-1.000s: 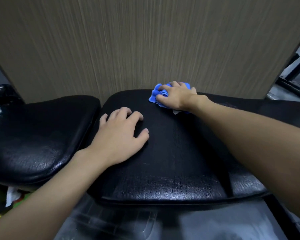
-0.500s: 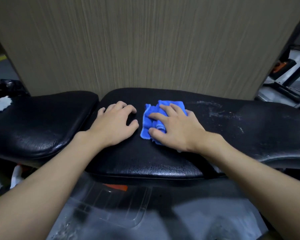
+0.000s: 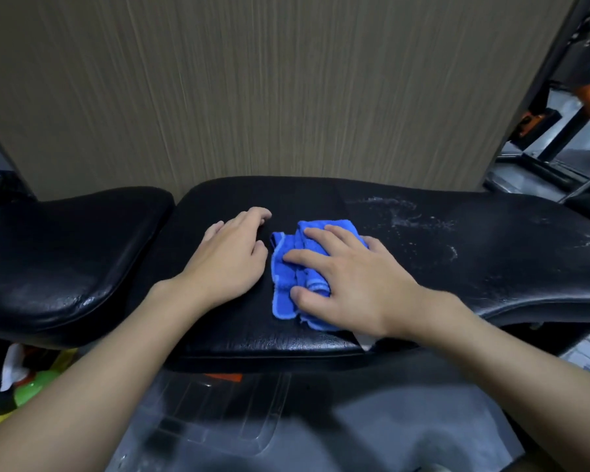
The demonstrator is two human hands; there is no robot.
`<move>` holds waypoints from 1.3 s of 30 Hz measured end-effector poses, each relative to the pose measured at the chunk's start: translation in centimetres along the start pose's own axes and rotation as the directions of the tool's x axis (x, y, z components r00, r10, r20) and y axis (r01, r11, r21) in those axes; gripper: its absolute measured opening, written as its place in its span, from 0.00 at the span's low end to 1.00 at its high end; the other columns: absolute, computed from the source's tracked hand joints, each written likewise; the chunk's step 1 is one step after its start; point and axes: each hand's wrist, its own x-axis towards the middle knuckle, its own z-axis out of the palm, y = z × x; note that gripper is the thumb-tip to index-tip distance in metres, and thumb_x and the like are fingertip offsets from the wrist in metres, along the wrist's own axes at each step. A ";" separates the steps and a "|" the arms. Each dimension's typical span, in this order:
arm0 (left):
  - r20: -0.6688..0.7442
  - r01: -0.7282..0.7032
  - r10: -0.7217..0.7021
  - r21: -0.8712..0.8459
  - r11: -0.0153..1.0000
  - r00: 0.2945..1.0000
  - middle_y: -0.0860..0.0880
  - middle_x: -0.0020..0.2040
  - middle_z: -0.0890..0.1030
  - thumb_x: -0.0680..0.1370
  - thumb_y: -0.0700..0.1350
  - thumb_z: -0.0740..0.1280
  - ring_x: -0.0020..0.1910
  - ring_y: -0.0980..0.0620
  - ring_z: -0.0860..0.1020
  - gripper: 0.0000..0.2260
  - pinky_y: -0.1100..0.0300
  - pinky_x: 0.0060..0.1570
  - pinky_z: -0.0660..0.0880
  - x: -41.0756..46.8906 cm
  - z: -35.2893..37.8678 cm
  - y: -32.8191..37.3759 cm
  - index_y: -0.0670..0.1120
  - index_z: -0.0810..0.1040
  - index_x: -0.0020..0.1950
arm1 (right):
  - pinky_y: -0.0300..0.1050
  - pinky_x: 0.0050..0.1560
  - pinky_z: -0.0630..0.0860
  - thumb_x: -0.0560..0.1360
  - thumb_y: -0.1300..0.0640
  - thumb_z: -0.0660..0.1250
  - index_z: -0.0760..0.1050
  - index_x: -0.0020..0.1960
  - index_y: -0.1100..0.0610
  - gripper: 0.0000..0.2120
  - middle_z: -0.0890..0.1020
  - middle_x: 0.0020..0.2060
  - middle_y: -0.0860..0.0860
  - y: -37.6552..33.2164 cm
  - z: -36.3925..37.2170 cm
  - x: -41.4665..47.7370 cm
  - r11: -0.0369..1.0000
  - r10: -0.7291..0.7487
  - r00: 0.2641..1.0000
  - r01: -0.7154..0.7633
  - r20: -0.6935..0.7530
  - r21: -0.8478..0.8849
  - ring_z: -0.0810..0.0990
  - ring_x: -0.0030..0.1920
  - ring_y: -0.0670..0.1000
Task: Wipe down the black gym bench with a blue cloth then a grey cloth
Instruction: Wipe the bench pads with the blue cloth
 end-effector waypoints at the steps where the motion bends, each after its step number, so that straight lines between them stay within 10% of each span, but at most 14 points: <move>1: -0.003 0.002 -0.002 -0.001 1.000 1.000 0.53 0.68 0.72 0.79 0.41 0.57 0.68 0.54 0.68 0.20 0.49 0.73 0.57 0.0 0.1 0.0 0.50 0.63 0.72 | 0.61 0.73 0.54 0.72 0.31 0.47 0.59 0.73 0.35 0.30 0.56 0.78 0.46 0.5 0.1 0.9 1.000 0.013 1.000 -0.013 0.000 0.003 0.50 0.78 0.51; 19: -0.026 -0.041 0.043 0.087 0.995 0.999 0.60 0.72 0.66 0.77 0.60 0.60 0.74 0.61 0.57 0.19 0.53 0.74 0.50 0.0 0.4 -0.2 0.57 0.71 0.66 | 0.64 0.67 0.58 0.74 0.36 0.52 0.64 0.72 0.37 0.27 0.64 0.74 0.50 8.9 0.2 17.7 0.954 0.301 0.954 -0.301 0.014 0.004 0.58 0.75 0.56; 39: -0.040 -0.078 0.078 0.013 0.997 0.996 0.57 0.65 0.74 0.77 0.48 0.64 0.65 0.55 0.72 0.13 0.46 0.68 0.65 0.1 0.0 2.1 0.52 0.76 0.61 | 0.60 0.74 0.52 0.74 0.34 0.48 0.62 0.74 0.38 0.30 0.60 0.78 0.50 1.6 0.1 -4.7 0.997 0.070 0.995 -0.072 -0.066 -0.020 0.52 0.79 0.55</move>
